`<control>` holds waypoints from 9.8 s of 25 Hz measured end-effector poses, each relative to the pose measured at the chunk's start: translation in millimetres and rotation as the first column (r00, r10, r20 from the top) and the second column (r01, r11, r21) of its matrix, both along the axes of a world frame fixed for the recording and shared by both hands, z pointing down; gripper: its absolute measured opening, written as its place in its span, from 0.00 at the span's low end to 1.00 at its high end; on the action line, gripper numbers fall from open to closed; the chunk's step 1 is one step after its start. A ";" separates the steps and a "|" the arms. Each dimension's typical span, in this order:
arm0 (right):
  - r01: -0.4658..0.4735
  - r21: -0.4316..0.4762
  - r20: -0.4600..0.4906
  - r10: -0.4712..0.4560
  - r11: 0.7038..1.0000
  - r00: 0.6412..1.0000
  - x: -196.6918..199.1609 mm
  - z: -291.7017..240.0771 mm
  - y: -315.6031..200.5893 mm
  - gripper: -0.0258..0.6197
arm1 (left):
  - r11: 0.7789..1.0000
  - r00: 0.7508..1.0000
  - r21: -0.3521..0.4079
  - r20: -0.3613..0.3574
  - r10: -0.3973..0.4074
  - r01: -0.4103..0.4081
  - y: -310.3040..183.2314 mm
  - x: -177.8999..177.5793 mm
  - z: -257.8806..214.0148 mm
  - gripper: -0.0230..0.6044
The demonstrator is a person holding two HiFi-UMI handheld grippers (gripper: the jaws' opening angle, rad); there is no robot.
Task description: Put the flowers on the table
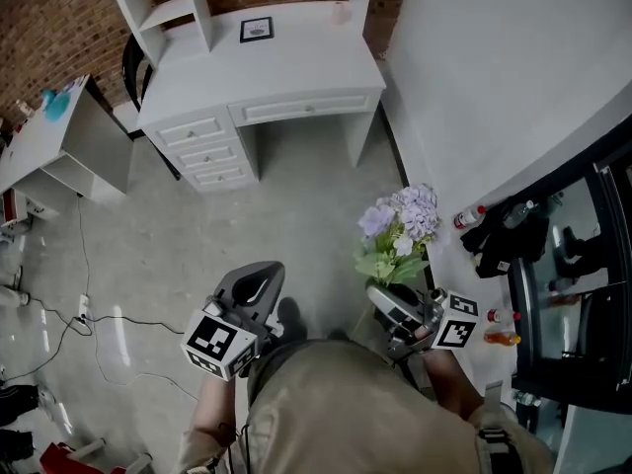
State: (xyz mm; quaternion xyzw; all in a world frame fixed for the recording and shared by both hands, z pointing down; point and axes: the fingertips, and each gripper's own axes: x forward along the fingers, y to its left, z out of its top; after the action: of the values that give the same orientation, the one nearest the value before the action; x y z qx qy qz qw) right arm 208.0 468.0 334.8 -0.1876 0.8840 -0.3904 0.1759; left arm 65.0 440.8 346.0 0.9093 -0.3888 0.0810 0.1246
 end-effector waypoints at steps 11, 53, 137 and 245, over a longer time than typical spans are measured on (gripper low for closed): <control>-0.007 0.007 -0.051 0.007 1.000 0.999 -57.6 -4.4 -63.0 0.11 | 1.000 0.999 -0.007 -0.042 0.003 -0.004 -61.6 -58.3 4.8 0.05; 0.151 0.031 -0.156 -0.145 0.988 0.977 -118.6 7.0 -220.5 0.11 | 0.986 0.984 -0.035 -0.065 -0.167 0.165 -176.1 -127.0 6.2 0.05; -0.006 0.117 -0.518 0.066 0.993 0.853 -162.0 11.5 -508.6 0.11 | 0.990 0.988 0.029 -0.076 -0.137 0.139 -432.2 -208.9 1.2 0.05; -0.071 -0.402 -0.537 -0.172 0.913 0.826 -104.3 220.0 -894.0 0.11 | 0.951 0.963 -0.161 0.094 -0.251 0.264 -721.3 -143.9 63.4 0.05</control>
State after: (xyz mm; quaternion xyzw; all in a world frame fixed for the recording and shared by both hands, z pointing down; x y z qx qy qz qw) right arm 103.7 -426.1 554.9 -0.3021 0.8007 -0.4966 -0.1448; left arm -78.9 -280.4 409.5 0.8331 -0.4998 0.1302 0.1979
